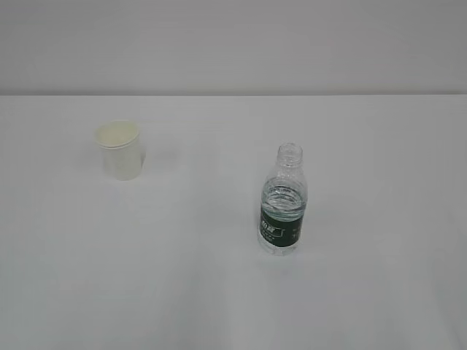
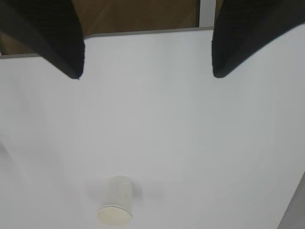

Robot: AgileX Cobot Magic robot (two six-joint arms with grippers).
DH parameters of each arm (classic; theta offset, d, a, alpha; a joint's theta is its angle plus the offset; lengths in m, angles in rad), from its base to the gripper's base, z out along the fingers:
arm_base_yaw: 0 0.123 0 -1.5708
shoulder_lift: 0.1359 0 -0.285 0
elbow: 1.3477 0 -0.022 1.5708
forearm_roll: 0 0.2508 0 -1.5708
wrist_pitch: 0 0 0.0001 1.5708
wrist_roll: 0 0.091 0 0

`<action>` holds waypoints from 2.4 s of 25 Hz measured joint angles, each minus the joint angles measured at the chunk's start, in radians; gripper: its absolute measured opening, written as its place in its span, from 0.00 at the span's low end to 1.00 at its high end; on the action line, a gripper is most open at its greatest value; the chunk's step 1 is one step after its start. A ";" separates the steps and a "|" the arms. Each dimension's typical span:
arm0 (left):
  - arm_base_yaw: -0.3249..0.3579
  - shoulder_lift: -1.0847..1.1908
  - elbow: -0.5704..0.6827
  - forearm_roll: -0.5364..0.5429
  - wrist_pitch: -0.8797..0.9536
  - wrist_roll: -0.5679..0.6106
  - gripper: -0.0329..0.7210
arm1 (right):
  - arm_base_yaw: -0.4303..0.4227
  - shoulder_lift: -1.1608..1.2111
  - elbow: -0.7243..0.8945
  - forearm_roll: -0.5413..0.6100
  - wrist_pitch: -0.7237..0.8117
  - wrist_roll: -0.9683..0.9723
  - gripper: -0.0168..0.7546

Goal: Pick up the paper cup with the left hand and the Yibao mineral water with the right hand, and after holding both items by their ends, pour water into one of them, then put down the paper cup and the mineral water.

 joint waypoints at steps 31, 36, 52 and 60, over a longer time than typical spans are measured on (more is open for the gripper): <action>0.000 0.000 0.000 0.000 0.000 0.000 0.82 | 0.000 0.000 0.000 0.000 0.000 0.000 0.76; 0.000 0.000 0.000 0.000 0.000 0.000 0.82 | 0.000 0.000 0.000 0.000 0.000 0.000 0.76; 0.000 0.000 0.000 0.000 0.000 0.000 0.82 | 0.000 0.000 -0.006 0.000 -0.015 0.000 0.76; 0.000 0.000 -0.015 -0.014 -0.071 0.000 0.82 | 0.000 0.000 -0.023 0.054 -0.074 -0.001 0.76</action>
